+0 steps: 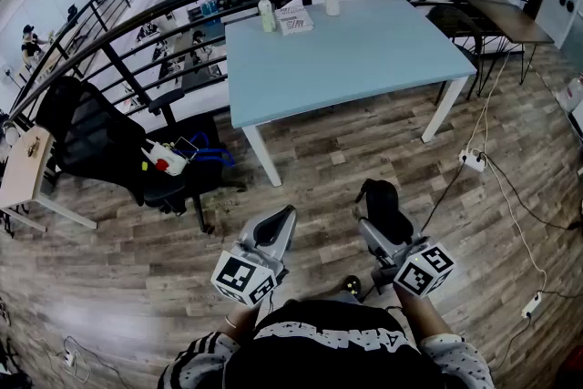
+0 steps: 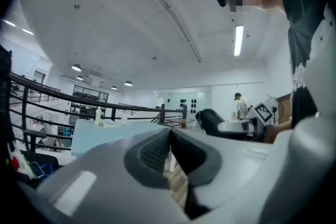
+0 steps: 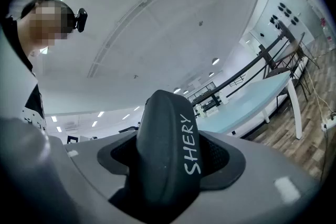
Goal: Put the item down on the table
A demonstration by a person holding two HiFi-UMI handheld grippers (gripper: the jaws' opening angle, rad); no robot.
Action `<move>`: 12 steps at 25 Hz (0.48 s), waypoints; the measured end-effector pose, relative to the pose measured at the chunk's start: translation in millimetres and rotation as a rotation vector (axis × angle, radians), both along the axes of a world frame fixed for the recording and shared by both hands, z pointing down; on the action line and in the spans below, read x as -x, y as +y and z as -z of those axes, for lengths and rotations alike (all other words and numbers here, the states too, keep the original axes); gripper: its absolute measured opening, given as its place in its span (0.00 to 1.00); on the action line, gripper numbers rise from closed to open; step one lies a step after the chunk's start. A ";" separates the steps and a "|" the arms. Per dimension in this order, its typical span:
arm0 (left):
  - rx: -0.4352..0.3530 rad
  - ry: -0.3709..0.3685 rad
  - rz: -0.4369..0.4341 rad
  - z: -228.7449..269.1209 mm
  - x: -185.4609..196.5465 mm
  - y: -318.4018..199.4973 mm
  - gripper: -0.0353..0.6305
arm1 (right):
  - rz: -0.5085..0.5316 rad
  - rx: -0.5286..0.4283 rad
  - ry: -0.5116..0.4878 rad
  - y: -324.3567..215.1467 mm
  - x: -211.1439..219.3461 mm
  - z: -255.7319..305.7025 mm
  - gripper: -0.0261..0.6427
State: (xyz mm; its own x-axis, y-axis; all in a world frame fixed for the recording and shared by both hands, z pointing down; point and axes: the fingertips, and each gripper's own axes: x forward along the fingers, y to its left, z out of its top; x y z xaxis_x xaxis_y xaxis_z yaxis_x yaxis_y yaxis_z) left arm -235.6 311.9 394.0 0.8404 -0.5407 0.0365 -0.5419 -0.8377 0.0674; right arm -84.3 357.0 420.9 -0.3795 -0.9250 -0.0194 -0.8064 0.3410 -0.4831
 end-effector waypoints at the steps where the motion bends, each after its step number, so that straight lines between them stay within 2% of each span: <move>1: 0.003 -0.004 0.001 -0.9 0.5 -0.4 0.05 | -0.001 0.000 -0.004 -0.7 -0.1 -0.4 0.55; 12: 0.012 -0.040 0.054 -7.5 -10.0 -5.2 0.05 | 0.054 0.012 -0.072 -12.3 -15.9 -9.1 0.55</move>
